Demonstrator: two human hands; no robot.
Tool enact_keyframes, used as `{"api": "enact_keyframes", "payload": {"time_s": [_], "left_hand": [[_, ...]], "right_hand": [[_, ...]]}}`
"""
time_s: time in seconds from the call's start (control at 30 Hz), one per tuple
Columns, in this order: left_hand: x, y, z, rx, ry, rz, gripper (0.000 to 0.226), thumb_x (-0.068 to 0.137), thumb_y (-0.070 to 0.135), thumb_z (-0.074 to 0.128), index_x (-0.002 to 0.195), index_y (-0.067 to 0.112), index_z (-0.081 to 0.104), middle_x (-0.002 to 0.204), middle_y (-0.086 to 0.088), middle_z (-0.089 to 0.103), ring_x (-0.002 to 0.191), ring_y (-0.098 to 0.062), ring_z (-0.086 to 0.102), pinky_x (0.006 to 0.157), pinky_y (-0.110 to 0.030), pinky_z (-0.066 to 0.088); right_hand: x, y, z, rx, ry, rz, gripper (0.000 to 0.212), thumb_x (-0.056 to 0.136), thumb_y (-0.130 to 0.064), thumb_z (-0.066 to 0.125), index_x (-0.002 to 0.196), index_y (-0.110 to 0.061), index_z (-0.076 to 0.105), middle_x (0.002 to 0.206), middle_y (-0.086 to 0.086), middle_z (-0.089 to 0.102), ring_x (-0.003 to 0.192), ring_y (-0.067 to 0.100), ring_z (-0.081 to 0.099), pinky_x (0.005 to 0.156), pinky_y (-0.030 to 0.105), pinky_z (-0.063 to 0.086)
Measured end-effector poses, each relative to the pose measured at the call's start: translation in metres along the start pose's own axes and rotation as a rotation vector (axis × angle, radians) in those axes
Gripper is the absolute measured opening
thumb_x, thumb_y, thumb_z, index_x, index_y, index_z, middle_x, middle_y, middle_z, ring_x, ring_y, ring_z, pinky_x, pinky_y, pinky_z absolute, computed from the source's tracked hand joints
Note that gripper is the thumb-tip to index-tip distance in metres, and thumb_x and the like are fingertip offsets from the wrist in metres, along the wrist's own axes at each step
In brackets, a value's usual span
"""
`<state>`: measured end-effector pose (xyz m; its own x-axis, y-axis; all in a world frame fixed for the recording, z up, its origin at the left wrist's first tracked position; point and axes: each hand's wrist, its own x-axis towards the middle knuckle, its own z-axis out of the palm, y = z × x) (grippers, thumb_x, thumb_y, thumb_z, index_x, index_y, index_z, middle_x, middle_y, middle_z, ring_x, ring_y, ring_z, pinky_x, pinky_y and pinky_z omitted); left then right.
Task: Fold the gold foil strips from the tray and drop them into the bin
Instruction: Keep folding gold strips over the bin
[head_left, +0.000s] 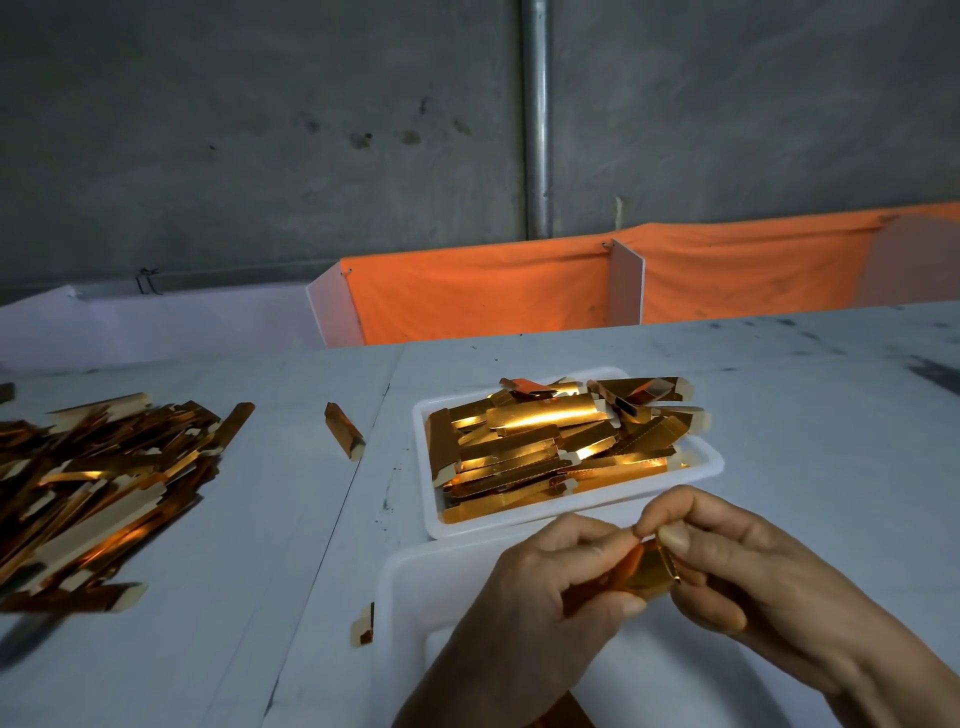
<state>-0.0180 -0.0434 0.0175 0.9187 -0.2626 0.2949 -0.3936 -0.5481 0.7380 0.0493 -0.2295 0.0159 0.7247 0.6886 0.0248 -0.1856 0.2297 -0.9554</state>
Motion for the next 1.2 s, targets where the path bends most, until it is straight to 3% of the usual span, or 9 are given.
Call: {"api": "enact_keyframes", "payload": {"time_s": [0.2,0.37,0.6,0.8,0.87,1.0,1.1,1.2], "left_hand": [[0.001,0.002,-0.002,-0.083,-0.039,-0.015,0.048,0.085,0.043,0.051,0.132,0.034,0.050,0.107,0.028,0.045,0.108,0.007,0.041,0.083,-0.008,0.039],[0.001,-0.001,-0.004,-0.083,-0.038,-0.038,0.048,0.085,0.043,0.049,0.132,0.033,0.052,0.104,0.025,0.046,0.103,0.006,0.043,0.080,-0.007,0.038],[0.001,-0.002,-0.004,-0.091,-0.058,-0.076,0.052,0.083,0.049,0.046,0.132,0.032,0.051,0.103,0.029,0.043,0.105,0.004,0.043,0.082,-0.007,0.039],[0.001,-0.001,-0.004,-0.077,-0.045,-0.060,0.049,0.088,0.042,0.048,0.134,0.028,0.050,0.108,0.022,0.046,0.106,0.001,0.044,0.084,-0.010,0.040],[0.001,-0.002,-0.004,-0.073,-0.045,-0.050,0.044,0.092,0.036,0.049,0.135,0.026,0.050,0.110,0.018,0.047,0.105,0.000,0.044,0.084,-0.011,0.040],[0.003,-0.003,-0.002,-0.057,-0.063,-0.088,0.044,0.095,0.037,0.048,0.137,0.025,0.048,0.105,0.020,0.044,0.102,-0.002,0.045,0.080,-0.009,0.038],[0.003,-0.002,0.000,-0.093,-0.087,-0.136,0.056,0.085,0.047,0.042,0.138,0.028,0.044,0.100,0.024,0.047,0.101,-0.002,0.049,0.085,-0.013,0.042],[0.004,-0.004,0.000,-0.317,-0.051,-0.264,0.055,0.091,0.041,0.043,0.144,0.032,0.033,0.104,0.025,0.062,0.106,0.001,0.058,0.100,-0.026,0.045]], "right_hand": [[-0.001,-0.003,0.002,0.052,-0.046,0.008,0.039,0.062,-0.031,0.089,0.085,-0.008,0.069,0.057,0.007,0.041,0.037,0.009,0.037,0.039,0.017,0.036],[0.002,0.003,0.006,-0.103,0.039,-0.001,0.049,0.060,-0.042,0.086,0.088,-0.006,0.067,0.057,0.012,0.043,0.042,0.013,0.039,0.044,0.019,0.039],[0.000,0.000,0.004,0.002,-0.046,-0.001,0.049,0.061,-0.029,0.089,0.096,-0.003,0.067,0.063,0.011,0.049,0.047,0.017,0.045,0.047,0.023,0.043],[0.001,-0.001,0.011,-0.022,0.014,-0.026,0.023,0.068,-0.020,0.075,0.087,-0.007,0.069,0.061,0.007,0.052,0.043,0.013,0.043,0.045,0.019,0.041],[0.002,0.001,0.013,-0.027,0.034,-0.022,0.020,0.073,-0.021,0.078,0.084,-0.007,0.070,0.062,0.009,0.052,0.042,0.013,0.042,0.044,0.019,0.040],[0.003,0.002,0.013,-0.010,0.088,0.028,0.041,0.063,-0.030,0.088,0.091,-0.006,0.069,0.065,0.014,0.048,0.044,0.016,0.043,0.044,0.022,0.042],[0.005,0.000,0.013,0.030,0.109,0.042,0.023,0.082,-0.025,0.065,0.097,-0.007,0.069,0.062,0.013,0.045,0.044,0.018,0.044,0.043,0.023,0.043],[0.005,0.002,0.010,0.025,0.173,0.019,0.033,0.084,-0.029,0.052,0.098,-0.005,0.069,0.062,0.010,0.046,0.045,0.017,0.041,0.042,0.023,0.041]]}}
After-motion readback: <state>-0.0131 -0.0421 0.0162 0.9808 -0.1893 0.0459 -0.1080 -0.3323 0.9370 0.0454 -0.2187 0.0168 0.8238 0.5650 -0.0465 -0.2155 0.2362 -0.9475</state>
